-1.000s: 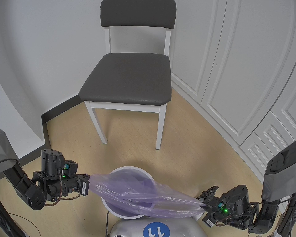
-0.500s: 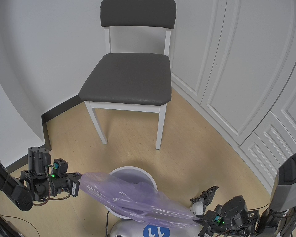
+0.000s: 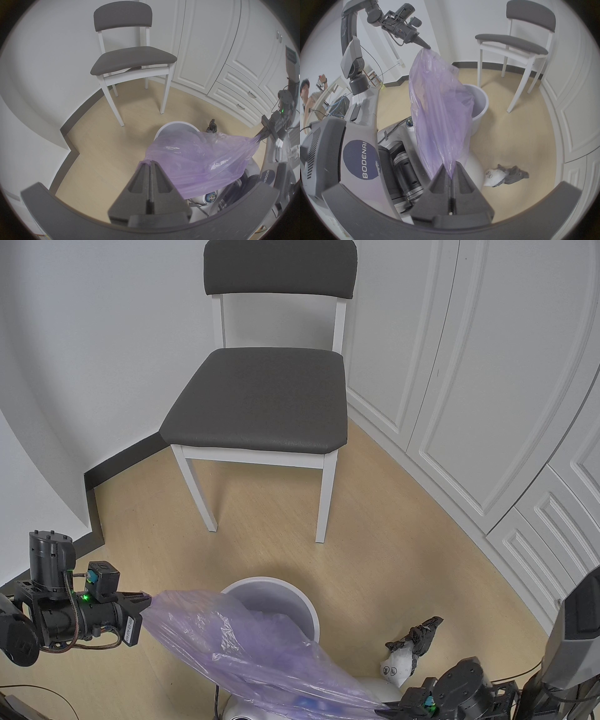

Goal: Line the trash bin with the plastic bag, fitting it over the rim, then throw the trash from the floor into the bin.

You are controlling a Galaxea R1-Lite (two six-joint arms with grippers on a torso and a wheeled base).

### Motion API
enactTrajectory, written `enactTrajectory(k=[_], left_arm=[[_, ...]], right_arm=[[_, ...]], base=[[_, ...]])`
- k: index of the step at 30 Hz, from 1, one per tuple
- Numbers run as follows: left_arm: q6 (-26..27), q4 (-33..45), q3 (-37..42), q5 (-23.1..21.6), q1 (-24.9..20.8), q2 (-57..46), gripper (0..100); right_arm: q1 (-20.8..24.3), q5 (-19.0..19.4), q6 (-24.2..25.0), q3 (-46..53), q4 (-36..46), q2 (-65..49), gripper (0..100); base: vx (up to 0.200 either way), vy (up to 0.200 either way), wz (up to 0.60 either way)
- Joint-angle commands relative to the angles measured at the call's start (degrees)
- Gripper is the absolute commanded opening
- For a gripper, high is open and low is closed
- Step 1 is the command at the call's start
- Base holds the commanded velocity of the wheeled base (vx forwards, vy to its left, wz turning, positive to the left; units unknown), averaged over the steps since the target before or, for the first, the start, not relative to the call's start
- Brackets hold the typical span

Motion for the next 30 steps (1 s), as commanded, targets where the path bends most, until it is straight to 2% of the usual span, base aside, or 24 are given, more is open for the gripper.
enactTrajectory(k=[1, 2, 3, 7, 10, 13, 14, 17, 24, 30], left_arm=[[2.5, 2.2, -0.2, -0.6, 1.0, 4.4, 0], [2.5, 2.2, -0.2, -0.6, 1.0, 4.4, 0], [3.1, 1.4, -0.8, -0.6, 1.0, 11.5, 0], [2.7, -3.4, -2.8, -0.3, 0.9, 23.6, 0], [1.0, -12.3, -2.6, -0.2, 0.9, 30.7, 0], [-3.5, -22.7, -1.7, 1.2, 0.2, 35.9, 0], [-3.5, -22.7, -1.7, 1.2, 0.2, 35.9, 0], [-7.8, -31.8, -1.5, 5.1, -1.6, 40.7, 0], [-13.9, -37.1, -3.9, 10.0, -5.2, 44.9, 0], [-14.4, -38.2, -3.0, 10.8, -5.0, 43.7, 0]], right_arm=[[0.7, 0.5, 5.1, -4.5, -0.5, 10.8, 0], [0.7, 0.5, 5.1, -4.5, -0.5, 10.8, 0], [-0.7, 0.6, 7.7, -6.8, -1.0, 14.4, 0], [-4.4, 0.6, 8.4, -9.3, -1.5, 17.4, 0], [-6.7, 0.6, 8.5, -11.0, -1.8, 18.4, 0], [-9.2, 0.6, 8.6, -13.0, -1.8, 19.6, 0], [-9.2, 0.6, 8.6, -13.0, -1.8, 19.6, 0], [-12.3, 0.6, 8.9, -15.8, -3.4, 22.8, 0], [-15.5, 0.4, 9.1, -18.4, -10.7, 28.5, 0], [-15.8, 0.2, 8.7, -16.5, -11.2, 26.3, 0]], base=[[0.0, 0.0, 0.0], [0.0, 0.0, 0.0], [0.0, 0.0, 0.0], [0.0, 0.0, 0.0], [0.0, 0.0, 0.0], [0.0, 0.0, 0.0], [0.0, 0.0, 0.0], [0.0, 0.0, 0.0], [0.0, 0.0, 0.0], [0.0, 0.0, 0.0]])
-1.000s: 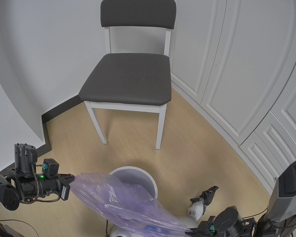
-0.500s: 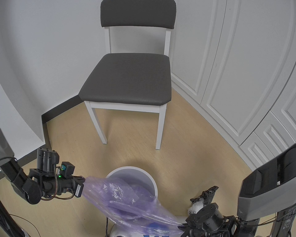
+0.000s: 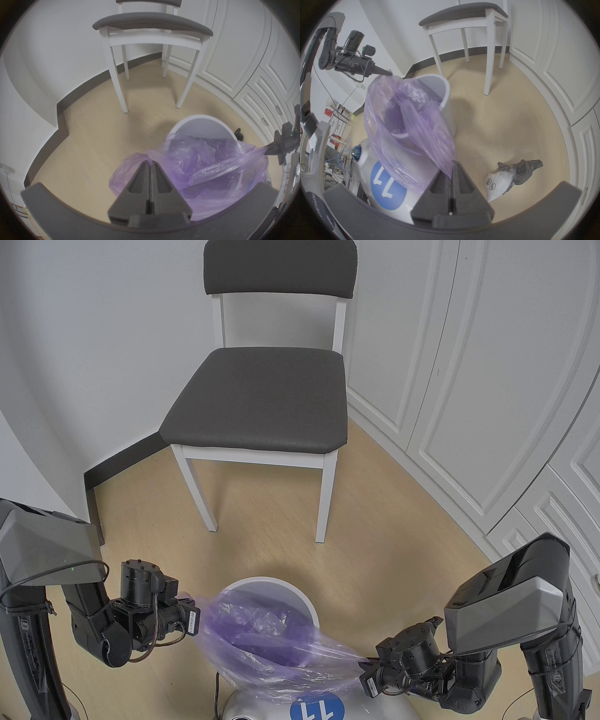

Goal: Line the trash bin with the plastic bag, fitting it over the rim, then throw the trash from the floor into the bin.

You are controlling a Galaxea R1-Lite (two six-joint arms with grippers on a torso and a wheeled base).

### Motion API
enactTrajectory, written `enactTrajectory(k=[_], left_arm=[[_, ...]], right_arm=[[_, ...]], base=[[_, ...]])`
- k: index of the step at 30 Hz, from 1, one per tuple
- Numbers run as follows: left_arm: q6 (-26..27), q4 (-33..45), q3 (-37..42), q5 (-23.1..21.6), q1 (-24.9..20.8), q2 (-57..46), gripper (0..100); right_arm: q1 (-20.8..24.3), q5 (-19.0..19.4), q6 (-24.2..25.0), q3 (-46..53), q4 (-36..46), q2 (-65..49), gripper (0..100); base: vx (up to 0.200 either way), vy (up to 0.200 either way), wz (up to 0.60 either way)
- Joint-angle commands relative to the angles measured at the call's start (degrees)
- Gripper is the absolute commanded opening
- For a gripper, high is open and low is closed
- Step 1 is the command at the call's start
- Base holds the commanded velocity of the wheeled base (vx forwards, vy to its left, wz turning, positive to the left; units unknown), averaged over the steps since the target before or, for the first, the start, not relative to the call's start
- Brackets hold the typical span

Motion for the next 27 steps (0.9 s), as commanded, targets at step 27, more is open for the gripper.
enactTrajectory(k=[27], left_arm=[[22.5, 25.6, 6.7, -11.5, 12.0, -27.2, 0]], right_arm=[[16.8, 0.5, -7.2, 19.6, 0.5, -14.3, 0]], base=[[0.0, 0.0, 0.0]])
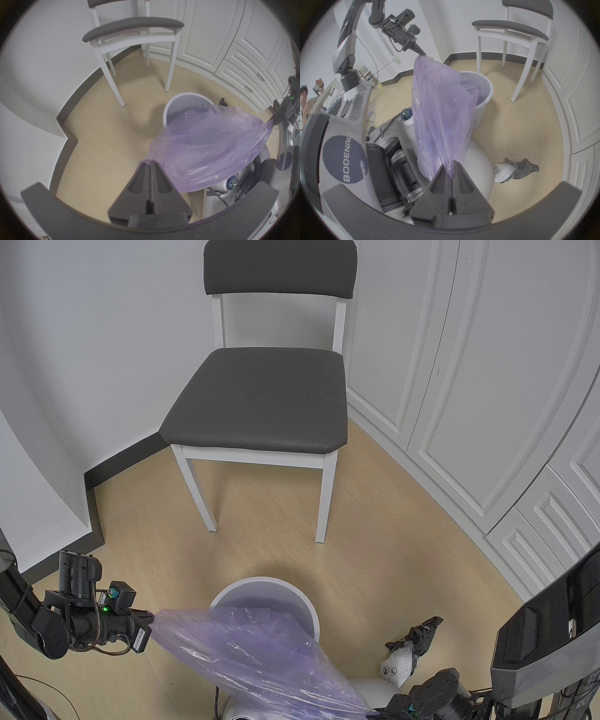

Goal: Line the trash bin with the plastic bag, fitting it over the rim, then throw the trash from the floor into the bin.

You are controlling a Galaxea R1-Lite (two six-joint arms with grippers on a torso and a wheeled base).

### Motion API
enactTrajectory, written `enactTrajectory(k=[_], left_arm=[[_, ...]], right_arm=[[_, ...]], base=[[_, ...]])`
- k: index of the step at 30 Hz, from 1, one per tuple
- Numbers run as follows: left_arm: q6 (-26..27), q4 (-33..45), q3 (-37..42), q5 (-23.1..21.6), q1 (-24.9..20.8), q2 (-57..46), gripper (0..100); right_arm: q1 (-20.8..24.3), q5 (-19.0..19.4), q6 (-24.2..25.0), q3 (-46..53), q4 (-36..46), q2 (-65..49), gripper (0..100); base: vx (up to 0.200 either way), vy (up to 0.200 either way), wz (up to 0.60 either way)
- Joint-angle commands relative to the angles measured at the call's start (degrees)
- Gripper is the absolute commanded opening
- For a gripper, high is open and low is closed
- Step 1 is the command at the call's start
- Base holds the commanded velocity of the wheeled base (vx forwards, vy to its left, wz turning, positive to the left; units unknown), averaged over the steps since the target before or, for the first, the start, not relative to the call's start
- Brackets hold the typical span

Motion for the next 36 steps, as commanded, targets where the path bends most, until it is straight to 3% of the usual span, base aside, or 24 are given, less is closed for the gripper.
enactTrajectory(k=[1, 6, 11, 16, 19, 25, 36], left_arm=[[0.3, 0.4, 0.1, -0.5, 0.7, -4.5, 0], [0.4, 2.6, 0.0, -0.6, 0.0, -3.3, 0], [-0.3, 1.4, -2.0, 0.0, -3.6, 9.5, 0], [-3.9, -6.3, -3.7, 1.8, -4.0, 18.3, 0], [-10.7, -15.8, -4.1, 5.1, -4.3, 21.4, 0], [-12.0, -21.0, -5.0, 9.1, -4.3, 23.0, 0], [-12.0, -21.1, -1.1, 9.1, -7.4, 14.7, 0]], right_arm=[[1.4, 0.1, 0.0, 1.0, -0.2, -0.8, 0], [1.2, 0.1, 0.0, 0.6, 0.2, 0.8, 0], [-1.9, 1.8, 0.7, -2.9, -1.1, 10.0, 0], [-6.1, 1.8, 1.3, -6.3, -3.3, 14.1, 0], [-8.7, 1.8, 1.2, -7.1, -5.2, 14.4, 0], [-11.0, 1.4, 0.8, -7.7, -5.6, 14.2, 0], [-10.5, 0.9, 0.4, -5.4, -9.7, 12.1, 0]], base=[[0.0, 0.0, 0.0], [0.0, 0.0, 0.0], [0.0, 0.0, 0.0], [0.0, 0.0, 0.0], [0.0, 0.0, 0.0], [0.0, 0.0, 0.0], [0.0, 0.0, 0.0]])
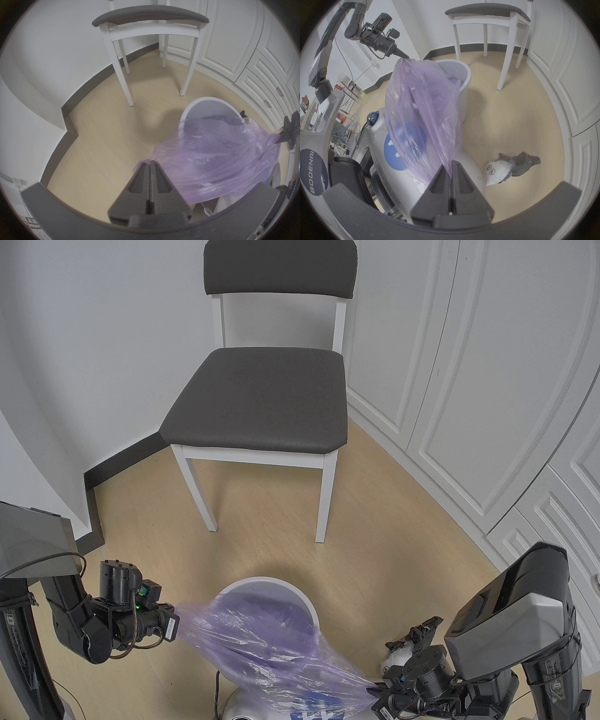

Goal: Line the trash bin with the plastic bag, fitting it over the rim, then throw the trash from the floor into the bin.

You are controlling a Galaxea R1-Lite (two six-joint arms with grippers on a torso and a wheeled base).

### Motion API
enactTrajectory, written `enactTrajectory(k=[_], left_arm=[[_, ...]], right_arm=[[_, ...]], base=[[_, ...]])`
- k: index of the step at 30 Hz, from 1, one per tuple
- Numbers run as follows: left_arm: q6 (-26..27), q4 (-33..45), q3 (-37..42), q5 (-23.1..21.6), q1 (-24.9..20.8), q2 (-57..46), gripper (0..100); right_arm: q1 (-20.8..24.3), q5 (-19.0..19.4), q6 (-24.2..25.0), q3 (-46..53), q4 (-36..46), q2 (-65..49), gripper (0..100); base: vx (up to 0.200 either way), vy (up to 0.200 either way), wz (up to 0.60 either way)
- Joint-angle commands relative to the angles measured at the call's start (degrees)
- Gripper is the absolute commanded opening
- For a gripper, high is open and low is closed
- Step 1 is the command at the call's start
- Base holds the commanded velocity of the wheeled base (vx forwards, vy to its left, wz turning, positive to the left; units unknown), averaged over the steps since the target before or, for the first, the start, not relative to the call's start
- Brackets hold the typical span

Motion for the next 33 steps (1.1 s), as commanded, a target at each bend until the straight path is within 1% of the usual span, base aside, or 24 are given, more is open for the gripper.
enactTrajectory(k=[1, 5, 6, 8, 13, 15, 20, 21, 22, 23, 24, 25, 26, 30, 33], left_arm=[[0.0, 0.0, 2.6, 0.0, -2.7, -6.7, 0], [0.1, 0.7, 4.3, 0.0, -4.0, -13.0, 0], [0.1, 0.7, 4.3, 0.0, -4.0, -13.0, 0], [0.2, 1.0, 5.9, -0.1, -5.4, -16.8, 0], [0.7, 1.0, 8.8, -0.3, -8.7, -20.1, 0], [1.0, 1.2, 9.1, -0.3, -8.9, -19.6, 0], [2.6, 2.7, 8.5, -0.2, -7.1, -14.0, 0], [4.6, 2.4, 8.4, -0.1, -5.7, -12.0, 0], [4.8, 2.4, 8.4, -0.1, -5.5, -11.8, 0], [7.3, 2.3, 8.4, -0.4, -3.8, -10.3, 0], [7.3, 2.3, 8.4, -0.4, -3.8, -10.3, 0], [8.2, 2.3, 8.4, -0.4, -2.8, -9.4, 0], [8.2, 2.3, 8.3, -0.4, -2.5, -9.1, 0], [8.2, 2.1, 8.3, -0.5, -2.5, -9.0, 0], [7.7, 1.1, 8.3, -0.6, -2.9, -9.9, 0]], right_arm=[[0.6, -0.1, -0.2, 2.2, -3.7, -1.4, 0], [1.2, -0.1, -2.3, 4.9, -4.0, -2.4, 0], [1.2, -0.1, -2.3, 4.9, -4.0, -2.4, 0], [2.5, -0.1, -2.8, 6.3, -4.0, -4.3, 0], [4.0, 0.0, -2.9, 8.3, -4.0, -7.2, 0], [3.9, 0.0, -2.9, 8.4, -4.0, -6.7, 0], [3.8, 0.0, -3.0, 8.3, -4.0, -2.2, 0], [3.7, 0.0, -3.1, 8.3, -4.0, -1.2, 0], [3.8, 0.0, -3.1, 8.3, -4.0, -1.0, 0], [3.3, 0.0, -3.8, 8.4, -4.0, 0.3, 0], [3.3, 0.0, -3.8, 8.4, -4.0, 0.3, 0], [2.8, 0.0, -5.3, 8.4, -4.0, 0.9, 0], [2.6, 0.0, -5.5, 8.4, -4.0, 0.9, 100], [2.5, 0.1, -5.6, 8.3, -4.0, 0.7, 100], [2.6, 0.2, -5.4, 8.3, -4.0, -2.2, 100]], base=[[0.0, 0.0, 0.0], [0.0, 0.0, 0.0], [0.0, 0.0, 0.0], [0.0, 0.0, 0.0], [0.0, 0.0, 0.0], [0.0, 0.0, 0.0], [0.0, 0.0, 0.0], [0.0, 0.0, 0.0], [0.0, 0.0, 0.0], [0.0, 0.0, 0.0], [0.0, 0.0, 0.0], [0.0, 0.0, 0.0], [0.0, 0.0, 0.0], [0.0, 0.0, 0.0], [0.0, 0.0, 0.0]])
